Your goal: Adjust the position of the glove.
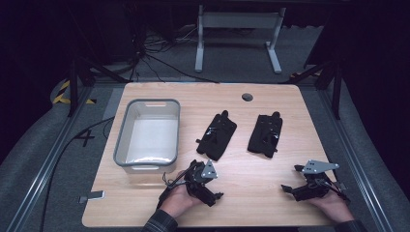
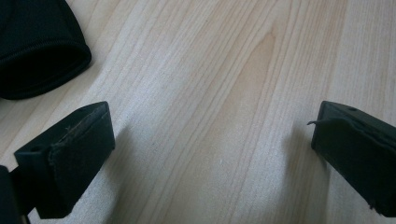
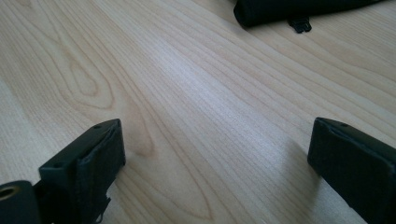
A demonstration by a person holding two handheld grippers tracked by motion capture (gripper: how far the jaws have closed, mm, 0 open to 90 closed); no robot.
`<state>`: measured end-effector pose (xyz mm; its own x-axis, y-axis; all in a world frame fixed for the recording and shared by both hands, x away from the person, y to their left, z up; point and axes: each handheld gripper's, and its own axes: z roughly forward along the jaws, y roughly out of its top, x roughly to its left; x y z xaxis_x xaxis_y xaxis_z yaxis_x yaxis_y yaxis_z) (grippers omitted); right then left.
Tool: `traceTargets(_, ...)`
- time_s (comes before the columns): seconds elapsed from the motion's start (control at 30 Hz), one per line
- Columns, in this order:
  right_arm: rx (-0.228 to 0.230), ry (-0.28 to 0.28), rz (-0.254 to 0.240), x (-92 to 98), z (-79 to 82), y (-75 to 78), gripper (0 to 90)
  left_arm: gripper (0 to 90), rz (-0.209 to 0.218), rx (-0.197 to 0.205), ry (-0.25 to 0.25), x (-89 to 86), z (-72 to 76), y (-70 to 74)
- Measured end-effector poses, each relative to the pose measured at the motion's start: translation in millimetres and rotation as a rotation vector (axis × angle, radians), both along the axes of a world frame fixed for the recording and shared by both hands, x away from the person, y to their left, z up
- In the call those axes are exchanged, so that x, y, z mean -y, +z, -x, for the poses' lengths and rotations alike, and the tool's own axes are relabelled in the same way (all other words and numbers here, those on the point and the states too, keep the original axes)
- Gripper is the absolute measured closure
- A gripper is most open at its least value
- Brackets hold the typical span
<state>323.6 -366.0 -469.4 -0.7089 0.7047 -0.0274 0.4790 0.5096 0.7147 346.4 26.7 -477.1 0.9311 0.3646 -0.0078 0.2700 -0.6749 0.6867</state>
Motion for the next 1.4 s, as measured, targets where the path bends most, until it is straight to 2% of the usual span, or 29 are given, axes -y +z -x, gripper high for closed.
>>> traceTargets(0.17,0.002,0.001,-0.002,0.1,0.5,0.2,6.5,0.0,0.001,-0.002,0.009,0.9,-0.2,-0.1)
traceTargets(0.27,-0.005,0.008,0.013,-0.6,0.0,3.7,13.5,0.0,-0.002,-0.003,0.015,1.7,-0.6,0.2)
traceTargets(0.4,0.018,0.005,0.010,-2.1,-1.5,9.9,20.8,0.0,-0.001,-0.005,0.014,1.6,-0.8,0.3)
traceTargets(0.57,0.053,0.010,-0.028,-3.9,-5.0,21.0,40.2,0.2,0.003,-0.002,0.015,1.0,-0.7,0.0)
traceTargets(0.6,0.050,0.013,-0.034,-4.3,-5.7,22.5,45.3,0.2,0.003,-0.001,0.015,1.0,-0.6,0.0)
traceTargets(0.63,0.050,0.013,-0.034,-4.3,-5.7,22.5,45.3,0.1,0.003,-0.001,0.015,1.0,-0.6,0.0)
traceTargets(0.7,0.053,0.025,-0.053,-5.2,-7.5,25.1,55.3,0.0,0.003,0.000,0.014,1.0,-0.7,-0.1)
traceTargets(0.73,0.045,0.035,-0.065,-6.7,-11.1,26.3,63.5,0.0,0.003,-0.001,0.013,0.9,-0.8,-0.1)
traceTargets(0.77,0.045,0.035,-0.065,-6.7,-11.1,26.3,63.5,0.0,0.003,-0.001,0.011,0.8,-0.9,-0.1)
traceTargets(0.8,0.038,0.043,-0.064,-9.7,-15.8,27.8,71.0,0.0,0.003,-0.001,0.011,0.7,-0.8,-0.1)
traceTargets(0.83,0.038,0.043,-0.064,-9.7,-15.8,27.8,71.0,0.0,0.003,-0.001,0.012,0.7,-0.8,-0.1)
traceTargets(0.87,0.033,0.045,-0.069,-12.3,-20.9,29.8,78.5,0.0,0.003,0.000,0.012,0.7,-0.8,-0.1)
traceTargets(0.9,0.033,0.045,-0.069,-12.3,-20.9,29.8,78.5,0.0,0.003,0.000,0.012,0.7,-0.8,-0.1)
traceTargets(0.97,0.029,0.041,-0.085,-14.5,-28.5,34.4,88.7,0.0,0.003,-0.001,0.012,0.7,-0.8,-0.1)
traceTargets(1.4,0.018,0.052,-0.093,-23.4,-55.1,43.5,89.5,0.0,-0.002,-0.001,-0.002,-0.3,-1.6,0.3)
